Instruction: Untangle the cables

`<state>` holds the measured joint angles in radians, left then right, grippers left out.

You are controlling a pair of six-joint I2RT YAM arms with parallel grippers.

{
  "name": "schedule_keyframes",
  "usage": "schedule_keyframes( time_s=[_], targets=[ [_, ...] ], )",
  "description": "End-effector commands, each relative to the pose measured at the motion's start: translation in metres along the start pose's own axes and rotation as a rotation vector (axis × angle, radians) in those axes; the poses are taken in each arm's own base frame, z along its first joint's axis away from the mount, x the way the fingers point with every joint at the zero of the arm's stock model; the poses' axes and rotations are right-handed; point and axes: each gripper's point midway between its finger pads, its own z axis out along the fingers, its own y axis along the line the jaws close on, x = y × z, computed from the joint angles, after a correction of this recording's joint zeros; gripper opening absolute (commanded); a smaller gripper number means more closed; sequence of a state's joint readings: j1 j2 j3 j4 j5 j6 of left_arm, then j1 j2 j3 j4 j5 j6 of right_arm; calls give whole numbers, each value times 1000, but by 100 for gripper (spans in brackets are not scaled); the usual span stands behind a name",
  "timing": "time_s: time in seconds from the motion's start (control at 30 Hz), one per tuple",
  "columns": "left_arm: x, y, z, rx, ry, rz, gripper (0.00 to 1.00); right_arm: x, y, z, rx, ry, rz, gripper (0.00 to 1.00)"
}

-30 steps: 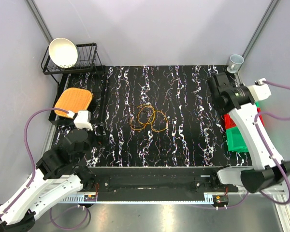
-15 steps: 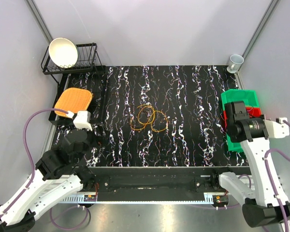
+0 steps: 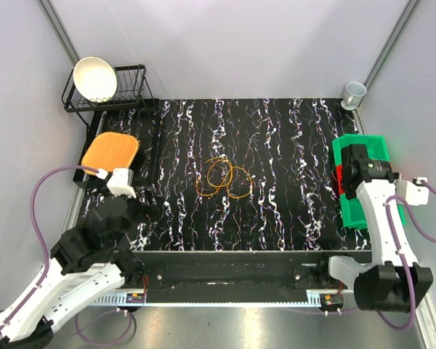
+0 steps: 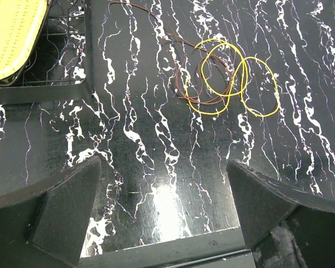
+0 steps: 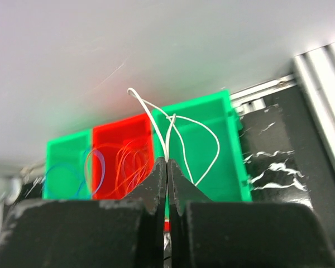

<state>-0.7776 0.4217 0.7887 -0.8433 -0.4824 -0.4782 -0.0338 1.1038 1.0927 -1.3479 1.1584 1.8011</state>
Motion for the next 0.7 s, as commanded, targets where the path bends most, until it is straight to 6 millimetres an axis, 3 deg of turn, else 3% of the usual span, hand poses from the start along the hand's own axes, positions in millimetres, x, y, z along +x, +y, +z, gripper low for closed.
schedule_keyframes(
  time_s=[0.0,0.4,0.47,0.57,0.67],
  targets=[
    [-7,-7,1,35,-33,-18,99,-28,-43,11,178,-83,-170,0],
    [-8,-8,-2,44,-43,-21,99,-26,-40,17,204,-105,-187,2],
    [-8,-8,-2,45,-43,-21,99,-26,-32,18,185,-104,-222,40],
    [-7,-8,-1,43,-39,-18,99,-20,-15,18,171,-81,-296,83],
    [-7,-9,-1,46,-38,-17,99,-18,-7,19,182,-76,-348,94]
  ],
)
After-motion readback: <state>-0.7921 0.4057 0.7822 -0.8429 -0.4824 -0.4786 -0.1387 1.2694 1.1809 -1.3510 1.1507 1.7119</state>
